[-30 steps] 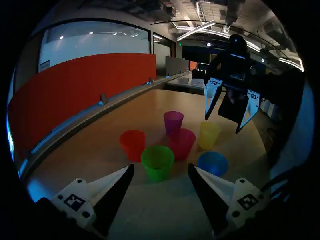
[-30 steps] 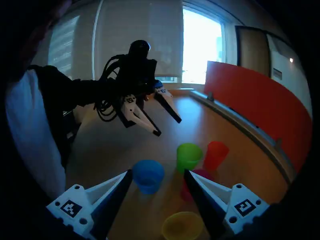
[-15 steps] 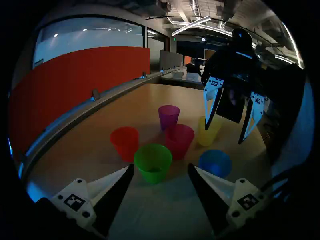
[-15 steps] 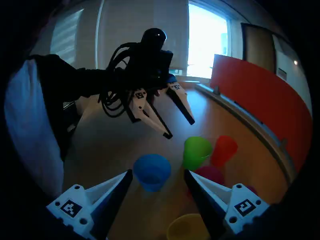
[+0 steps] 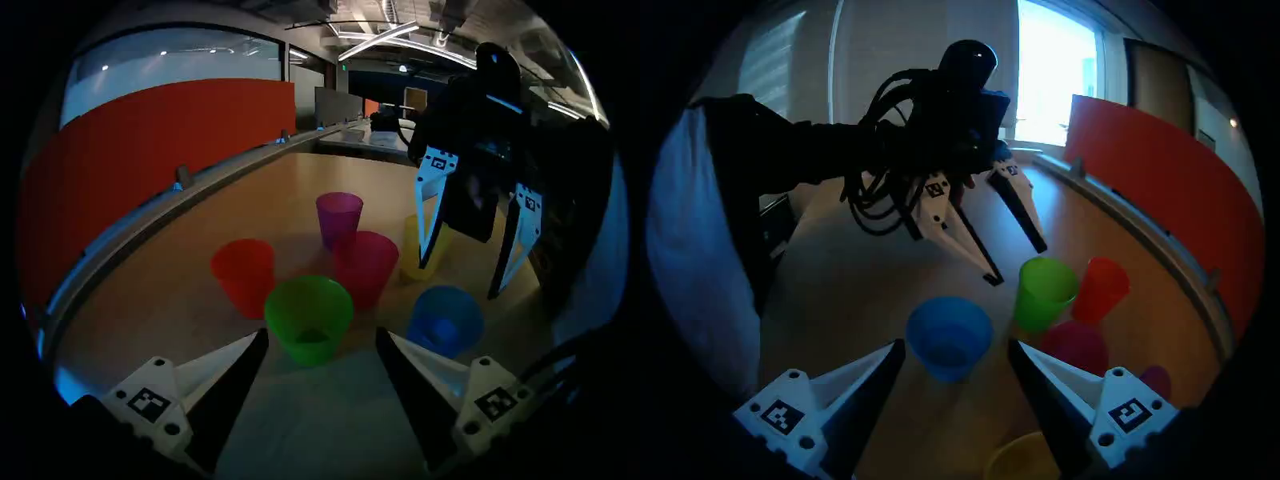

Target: Pour water

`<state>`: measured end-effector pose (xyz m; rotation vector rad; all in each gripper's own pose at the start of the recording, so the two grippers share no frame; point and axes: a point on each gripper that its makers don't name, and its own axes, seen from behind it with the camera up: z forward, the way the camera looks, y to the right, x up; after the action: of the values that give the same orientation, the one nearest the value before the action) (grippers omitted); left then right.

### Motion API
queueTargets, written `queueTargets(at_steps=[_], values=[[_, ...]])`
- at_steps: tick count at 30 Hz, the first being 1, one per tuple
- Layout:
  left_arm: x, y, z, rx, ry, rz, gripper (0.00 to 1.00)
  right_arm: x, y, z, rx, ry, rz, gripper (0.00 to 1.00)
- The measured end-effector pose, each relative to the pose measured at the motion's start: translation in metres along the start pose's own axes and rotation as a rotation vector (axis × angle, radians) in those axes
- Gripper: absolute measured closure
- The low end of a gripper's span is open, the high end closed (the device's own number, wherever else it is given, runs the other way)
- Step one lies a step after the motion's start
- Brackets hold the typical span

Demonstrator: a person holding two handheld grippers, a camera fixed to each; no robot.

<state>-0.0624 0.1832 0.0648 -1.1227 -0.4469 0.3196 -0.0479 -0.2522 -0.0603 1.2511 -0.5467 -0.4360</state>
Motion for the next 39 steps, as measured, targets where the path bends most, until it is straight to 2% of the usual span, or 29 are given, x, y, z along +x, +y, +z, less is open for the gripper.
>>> queueTargets(at_steps=[15,21,39], values=[[-0.01,0.0,0.025,-0.02,-0.042,0.007,0.0,-0.01,-0.006,0.025,0.021,-0.041,0.005,0.01],[-0.009,0.0,0.033,-0.029,-0.04,0.001,0.0,-0.014,-0.006,0.034,0.023,-0.059,0.01,0.01],[-0.002,0.002,0.049,-0.038,-0.034,-0.009,0.0,-0.012,-0.008,0.043,0.014,-0.061,0.036,0.03]])
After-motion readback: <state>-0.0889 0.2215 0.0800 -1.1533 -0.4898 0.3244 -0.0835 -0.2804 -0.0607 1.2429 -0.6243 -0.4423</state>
